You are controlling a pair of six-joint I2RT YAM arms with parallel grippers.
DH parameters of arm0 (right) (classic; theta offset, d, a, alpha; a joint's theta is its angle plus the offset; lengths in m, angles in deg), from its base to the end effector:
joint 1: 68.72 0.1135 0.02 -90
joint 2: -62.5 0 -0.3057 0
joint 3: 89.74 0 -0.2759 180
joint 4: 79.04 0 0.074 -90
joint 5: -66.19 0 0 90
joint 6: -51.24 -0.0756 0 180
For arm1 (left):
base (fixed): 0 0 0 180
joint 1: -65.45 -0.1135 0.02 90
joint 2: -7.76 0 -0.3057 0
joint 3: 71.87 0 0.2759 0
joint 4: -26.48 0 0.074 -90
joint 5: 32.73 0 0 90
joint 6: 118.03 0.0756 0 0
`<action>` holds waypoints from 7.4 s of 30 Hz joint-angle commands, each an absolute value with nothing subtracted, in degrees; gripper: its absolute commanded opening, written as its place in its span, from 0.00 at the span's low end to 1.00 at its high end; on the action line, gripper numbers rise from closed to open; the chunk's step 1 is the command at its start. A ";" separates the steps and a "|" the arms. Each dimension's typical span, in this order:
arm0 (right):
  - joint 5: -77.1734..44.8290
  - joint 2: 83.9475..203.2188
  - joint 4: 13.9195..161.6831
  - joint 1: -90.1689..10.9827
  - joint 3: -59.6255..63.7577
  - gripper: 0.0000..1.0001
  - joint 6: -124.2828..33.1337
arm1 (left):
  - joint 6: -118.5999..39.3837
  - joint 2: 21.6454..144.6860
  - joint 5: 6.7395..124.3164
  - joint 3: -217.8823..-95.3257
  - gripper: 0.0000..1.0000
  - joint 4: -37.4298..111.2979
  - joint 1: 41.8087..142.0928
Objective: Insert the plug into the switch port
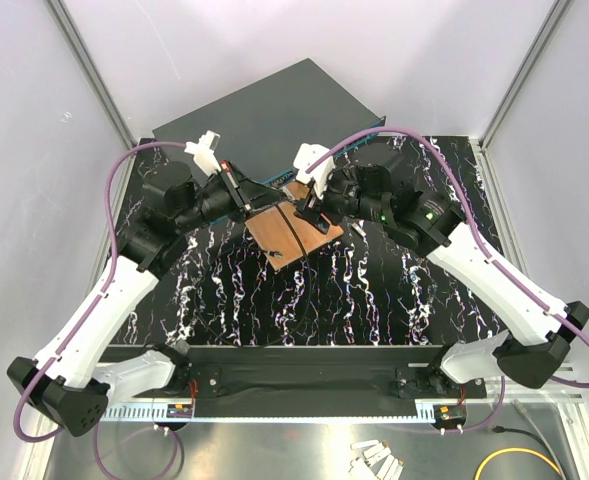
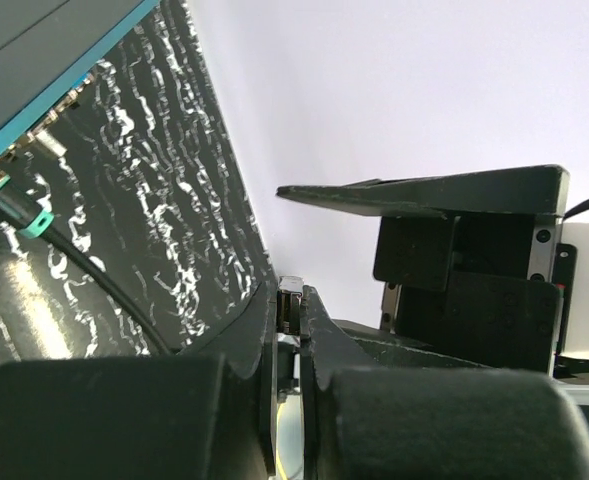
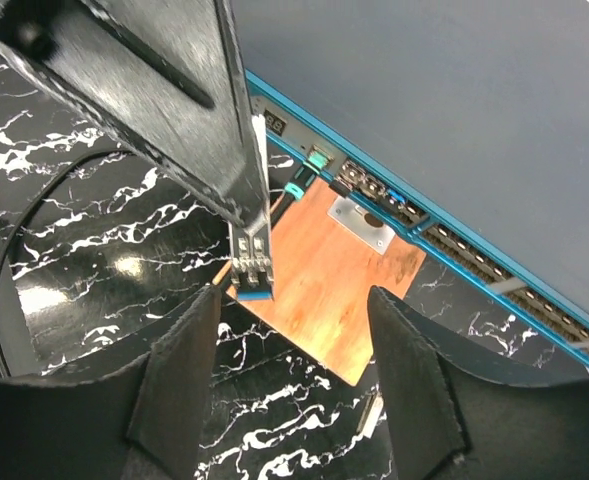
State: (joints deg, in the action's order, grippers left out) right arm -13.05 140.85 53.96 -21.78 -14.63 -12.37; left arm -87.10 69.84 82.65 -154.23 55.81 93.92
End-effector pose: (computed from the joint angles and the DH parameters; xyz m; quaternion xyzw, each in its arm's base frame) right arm 0.2246 0.2610 0.4844 -0.5312 0.6241 0.1771 0.5449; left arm 0.2273 -0.1601 0.4569 -0.0583 0.7534 -0.5587 0.3417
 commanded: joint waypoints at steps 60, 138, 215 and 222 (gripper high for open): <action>-29.52 150.12 40.50 -25.65 -21.52 0.00 -38.13 | -86.47 59.17 99.20 -138.75 0.99 42.21 47.34; -34.27 163.58 30.56 -22.23 -40.60 0.00 -41.75 | -95.09 67.79 91.54 -130.40 0.58 31.57 63.34; -36.03 167.26 31.00 -21.61 -44.82 0.00 -40.96 | -95.18 65.42 91.10 -127.85 0.52 30.34 65.10; -37.44 168.06 31.53 -21.61 -45.43 0.00 -40.69 | -95.26 65.24 91.19 -127.94 0.52 30.51 65.10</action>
State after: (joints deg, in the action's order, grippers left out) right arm -35.47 167.49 30.16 -22.48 -42.79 -41.39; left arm -97.74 65.93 86.06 -128.16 32.01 62.03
